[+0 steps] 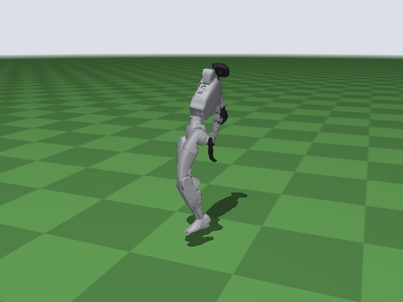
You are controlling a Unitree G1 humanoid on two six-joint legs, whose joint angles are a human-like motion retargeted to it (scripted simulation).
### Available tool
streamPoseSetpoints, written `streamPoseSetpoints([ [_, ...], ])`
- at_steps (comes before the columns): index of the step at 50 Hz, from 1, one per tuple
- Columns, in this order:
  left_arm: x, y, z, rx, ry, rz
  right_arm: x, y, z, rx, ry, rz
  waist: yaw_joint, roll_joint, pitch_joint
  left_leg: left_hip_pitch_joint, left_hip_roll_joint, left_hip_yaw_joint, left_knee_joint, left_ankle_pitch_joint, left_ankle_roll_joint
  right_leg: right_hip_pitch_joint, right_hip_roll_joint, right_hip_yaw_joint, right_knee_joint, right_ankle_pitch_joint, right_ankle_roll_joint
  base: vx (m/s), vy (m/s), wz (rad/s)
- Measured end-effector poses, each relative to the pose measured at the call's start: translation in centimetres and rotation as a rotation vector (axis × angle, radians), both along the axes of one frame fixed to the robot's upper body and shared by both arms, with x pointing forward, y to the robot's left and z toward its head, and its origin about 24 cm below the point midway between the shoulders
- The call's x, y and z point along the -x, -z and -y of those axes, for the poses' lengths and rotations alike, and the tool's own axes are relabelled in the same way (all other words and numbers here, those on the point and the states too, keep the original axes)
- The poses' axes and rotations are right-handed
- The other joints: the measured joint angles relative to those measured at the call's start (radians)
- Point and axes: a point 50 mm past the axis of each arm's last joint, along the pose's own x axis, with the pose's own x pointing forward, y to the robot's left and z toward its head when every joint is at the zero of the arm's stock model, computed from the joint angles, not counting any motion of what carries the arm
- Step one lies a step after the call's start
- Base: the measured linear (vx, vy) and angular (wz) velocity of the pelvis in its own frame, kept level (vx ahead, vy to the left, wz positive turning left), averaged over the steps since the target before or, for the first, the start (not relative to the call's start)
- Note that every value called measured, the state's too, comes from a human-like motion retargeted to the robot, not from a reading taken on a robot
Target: In place motions
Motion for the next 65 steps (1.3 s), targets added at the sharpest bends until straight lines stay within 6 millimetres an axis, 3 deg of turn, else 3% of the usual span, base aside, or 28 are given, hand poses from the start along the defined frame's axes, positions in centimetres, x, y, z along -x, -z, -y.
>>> streamPoseSetpoints([
  [5,0.0,-0.9,0.2,0.041,0.026,-0.025,-0.6,1.2,-2.3,-0.122,0.016,0.029,0.025,0.004,0.002,-0.036,0.012,0.006,0.075,-0.03,-0.01,-0.026,0.001,-0.015,0.015,-0.01,-0.001,0.06,0.03,0.26],
  [11,0.3,0.9,-0.4,-0.063,0.048,-0.022,-0.8,1.4,-2.5,-0.12,0.033,0.05,0.007,0.014,0.013,0.08,0.021,-0.046,-0.087,-0.059,-0.029,-0.032,0.027,-0.056,0.034,-0.035,-0.001,0.12,0.03,0.42],
  [15,0.5,2.4,-1.0,-0.139,0.044,-0.019,0.1,1.1,-2.0,-0.087,0.057,0.024,-0.047,0.022,0.04,0.263,0.001,-0.135,-0.345,-0.042,-0.064,-0.004,0.07,-0.077,0.058,-0.063,-0.002,0.19,0.02,0.27],
  [18,0.6,3.1,-1.4,-0.179,0.042,-0.011,0.6,0.8,-1.5,-0.054,0.051,-0.001,-0.082,0.03,0.056,0.415,0.002,-0.165,-0.563,-0.181,-0.094,0.015,0.105,-0.078,0.066,-0.076,0.001,0.27,0.04,0.09],
  [20,0.6,3.4,-1.5,-0.192,0.041,-0.009,1.0,0.6,-1.0,-0.029,0.044,-0.022,-0.116,0.033,0.062,0.491,0.021,-0.132,-0.672,-0.256,-0.075,0.036,0.126,-0.083,0.068,-0.085,0.008,0.38,0.05,0.19],
  [27,0.8,5.0,-2.4,-0.261,0.047,0.03,1.4,-0.6,0.9,0.074,0.006,-0.06,-0.178,0.028,0.066,0.551,0.006,-0.193,-0.804,-0.215,-0.034,0.058,0.141,-0.1,0.056,-0.079,0.026,0.13,0.03,0.18],
  [34,1.2,6.8,-3.8,-0.342,0.104,0.086,1.4,-2.9,3.7,0.225,-0.101,-0.135,-0.224,0.025,0.02,0.583,0.004,-0.201,-0.839,-0.212,-0.008,0.022,0.142,-0.095,0.194,-0.079,0.021,0.23,0.06,-0.03],
  [38,1.2,7.9,-4.7,-0.395,0.126,0.151,1.6,-5.4,6.1,0.376,-0.166,-0.178,-0.325,0.023,-0.005,0.6,0.045,-0.192,-0.848,-0.21,-0.003,-0.088,0.148,-0.096,0.445,0.128,0.041,0.02,0.08,0.14],
  [40,1.3,9.0,-5.6,-0.457,0.146,0.199,1.4,-6.5,7.0,0.445,-0.161,-0.167,-0.376,0.023,0.004,0.604,0.077,-0.197,-0.852,-0.207,-0.003,-0.165,0.175,-0.076,0.573,0.192,0.018,-0.05,0.07,0.27],
  [44,1.1,11.6,-8.6,-0.639,0.158,0.287,0.9,-9.1,8.5,0.594,-0.096,-0.112,-0.484,0.027,0.056,0.618,0.16,-0.168,-0.86,-0.202,-0.009,-0.317,0.165,-0.154,0.865,0.105,-0.046,-0.05,0.07,0.21],
  [48,0.6,13.5,-11.6,-0.805,0.117,0.357,0.5,-11.9,9.8,0.742,-0.003,-0.012,-0.525,0.024,0.064,0.602,0.189,-0.166,-0.856,-0.194,-0.012,-0.452,0.171,-0.139,1.048,0.045,-0.039,-0.01,0.0,0.25],
  [52,0.1,14.4,-13.7,-0.914,0.054,0.4,0.6,-13.6,10.3,0.824,0.043,0.042,-0.509,0.022,0.029,0.579,0.171,-0.162,-0.849,-0.194,-0.007,-0.497,0.149,-0.129,1.073,0.038,-0.027,0.03,-0.01,-0.15],
  [55,0.0,14.8,-14.7,-0.957,0.046,0.428,0.3,-13.7,10.3,0.821,0.057,0.073,-0.488,0.021,0.012,0.559,0.142,-0.155,-0.849,-0.198,-0.003,-0.479,0.129,-0.123,1.015,0.043,-0.022,0.06,-0.01,-0.51],
  [60,0.1,14.5,-13.8,-0.885,0.048,0.426,0.0,-12.3,9.9,0.737,0.04,0.069,-0.441,0.018,-0.024,0.566,0.076,-0.117,-0.861,-0.205,-0.001,-0.368,0.136,-0.067,0.838,0.062,0.015,0.04,-0.04,-0.66],
  [65,0.5,12.6,-10.1,-0.675,0.038,0.353,-0.2,-9.6,8.7,0.586,0.022,0.022,-0.369,0.019,-0.063,0.564,0.012,-0.096,-0.876,-0.212,0.004,-0.213,0.157,0.029,0.538,0.097,0.064,-0.02,-0.02,-0.58],
])
